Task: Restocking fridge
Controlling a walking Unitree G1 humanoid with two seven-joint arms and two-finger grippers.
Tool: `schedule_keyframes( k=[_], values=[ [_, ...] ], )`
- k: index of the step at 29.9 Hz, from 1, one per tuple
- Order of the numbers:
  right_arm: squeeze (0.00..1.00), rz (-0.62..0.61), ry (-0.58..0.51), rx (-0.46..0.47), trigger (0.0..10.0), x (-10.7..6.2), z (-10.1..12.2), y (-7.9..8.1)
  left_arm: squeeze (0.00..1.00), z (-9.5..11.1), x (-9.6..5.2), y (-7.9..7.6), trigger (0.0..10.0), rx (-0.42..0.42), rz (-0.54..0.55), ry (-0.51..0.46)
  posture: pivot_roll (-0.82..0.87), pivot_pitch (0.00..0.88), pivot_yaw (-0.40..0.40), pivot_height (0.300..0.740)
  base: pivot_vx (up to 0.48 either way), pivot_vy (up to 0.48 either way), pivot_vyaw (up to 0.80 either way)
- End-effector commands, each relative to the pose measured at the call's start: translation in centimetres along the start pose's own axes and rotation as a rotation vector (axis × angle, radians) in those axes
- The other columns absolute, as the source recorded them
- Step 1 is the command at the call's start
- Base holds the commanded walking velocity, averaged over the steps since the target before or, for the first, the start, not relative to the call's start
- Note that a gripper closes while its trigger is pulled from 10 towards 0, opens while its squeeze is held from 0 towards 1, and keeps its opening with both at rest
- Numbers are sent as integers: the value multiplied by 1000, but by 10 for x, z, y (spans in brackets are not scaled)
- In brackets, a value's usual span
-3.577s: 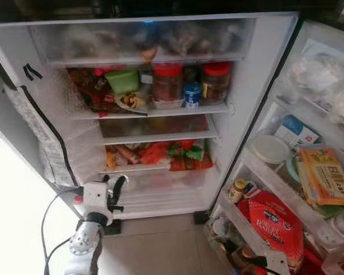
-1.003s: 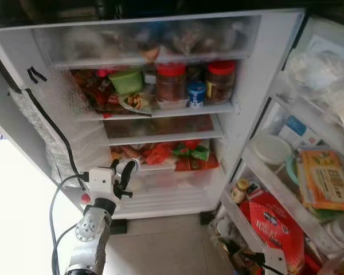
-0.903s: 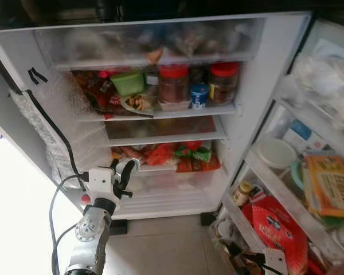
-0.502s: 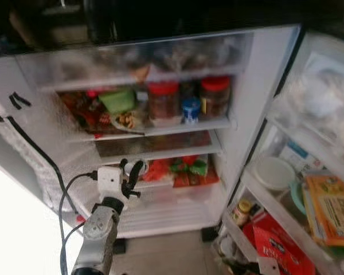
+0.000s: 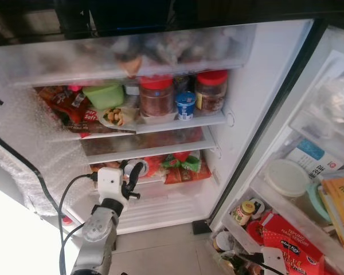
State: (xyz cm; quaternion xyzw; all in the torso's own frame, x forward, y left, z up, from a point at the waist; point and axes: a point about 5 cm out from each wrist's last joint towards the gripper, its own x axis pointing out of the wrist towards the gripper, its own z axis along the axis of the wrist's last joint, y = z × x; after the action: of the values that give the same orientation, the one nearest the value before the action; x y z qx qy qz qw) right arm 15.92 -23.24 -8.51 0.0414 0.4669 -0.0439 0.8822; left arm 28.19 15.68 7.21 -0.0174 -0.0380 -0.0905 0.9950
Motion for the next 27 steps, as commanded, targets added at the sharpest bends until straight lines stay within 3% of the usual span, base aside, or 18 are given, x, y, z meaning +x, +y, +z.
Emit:
schedule_keyframes(
  k=[1, 27],
  values=[
    [0, -7, -5, 14, 10000, -1, 0, -3, 0, 4, -1, 1, 10000, 6, 6, -17, 0, 106, -22, 740, 0, 0, 0],
    [0, 3, 4, 1, 10000, 0, 0, -2, 0, 4, -1, -2, 10000, 9, -2, -19, 2, 120, -19, 740, 0, 0, 0]
  ],
)
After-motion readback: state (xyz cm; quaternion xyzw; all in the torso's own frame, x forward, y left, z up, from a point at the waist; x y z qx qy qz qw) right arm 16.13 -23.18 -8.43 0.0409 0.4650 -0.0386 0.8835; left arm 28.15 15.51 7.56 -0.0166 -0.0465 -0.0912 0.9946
